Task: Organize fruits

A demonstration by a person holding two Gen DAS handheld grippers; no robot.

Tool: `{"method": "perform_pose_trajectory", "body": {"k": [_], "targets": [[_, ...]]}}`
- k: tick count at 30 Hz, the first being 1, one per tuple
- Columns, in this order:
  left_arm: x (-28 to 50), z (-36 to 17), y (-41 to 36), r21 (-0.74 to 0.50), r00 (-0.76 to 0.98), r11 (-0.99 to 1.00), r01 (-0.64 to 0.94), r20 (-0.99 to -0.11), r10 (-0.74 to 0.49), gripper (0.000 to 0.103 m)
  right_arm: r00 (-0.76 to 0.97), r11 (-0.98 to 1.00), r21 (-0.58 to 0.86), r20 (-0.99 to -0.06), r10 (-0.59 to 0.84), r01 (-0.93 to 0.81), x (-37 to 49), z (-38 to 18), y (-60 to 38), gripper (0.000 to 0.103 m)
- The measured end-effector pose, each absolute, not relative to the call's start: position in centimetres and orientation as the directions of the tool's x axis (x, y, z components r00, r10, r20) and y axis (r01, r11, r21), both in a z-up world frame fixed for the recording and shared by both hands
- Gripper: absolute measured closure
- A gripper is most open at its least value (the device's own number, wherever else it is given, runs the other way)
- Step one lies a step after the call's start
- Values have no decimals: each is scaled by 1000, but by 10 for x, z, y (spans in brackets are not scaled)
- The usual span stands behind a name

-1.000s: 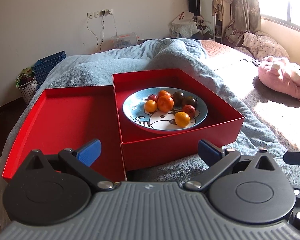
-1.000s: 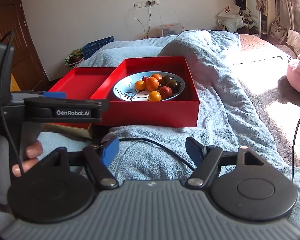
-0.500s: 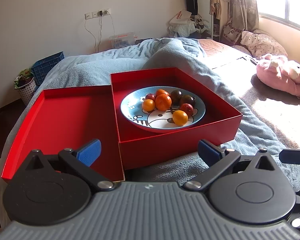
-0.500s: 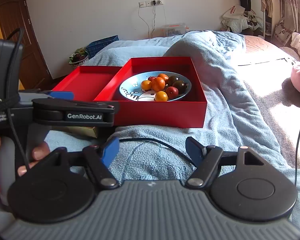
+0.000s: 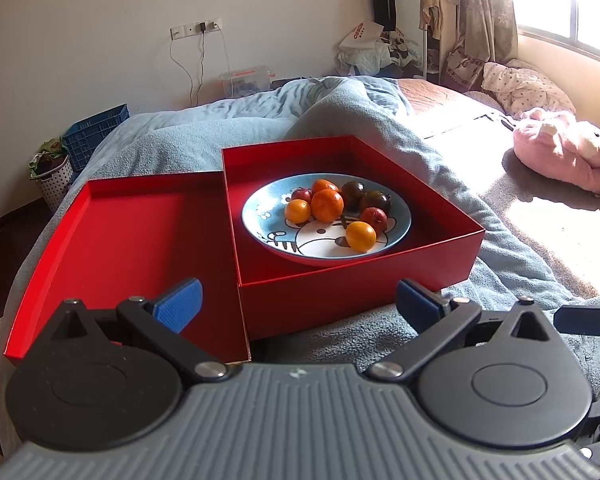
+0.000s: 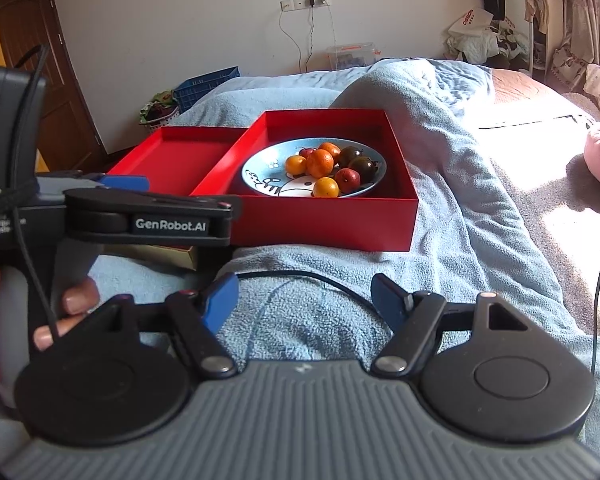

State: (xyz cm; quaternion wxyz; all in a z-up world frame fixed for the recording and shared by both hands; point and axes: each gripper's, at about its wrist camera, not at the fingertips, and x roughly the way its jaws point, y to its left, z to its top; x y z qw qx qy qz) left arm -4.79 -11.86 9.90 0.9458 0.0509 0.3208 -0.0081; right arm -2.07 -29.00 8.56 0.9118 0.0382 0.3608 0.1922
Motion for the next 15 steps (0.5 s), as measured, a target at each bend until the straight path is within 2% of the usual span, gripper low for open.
{"method": "perform_pose_trajectory", "body": {"k": [15], "targets": [[-50, 103, -118, 91, 796, 994, 52, -605, 14, 0, 653, 920, 206, -654, 383, -334, -18, 83, -287, 28]]}}
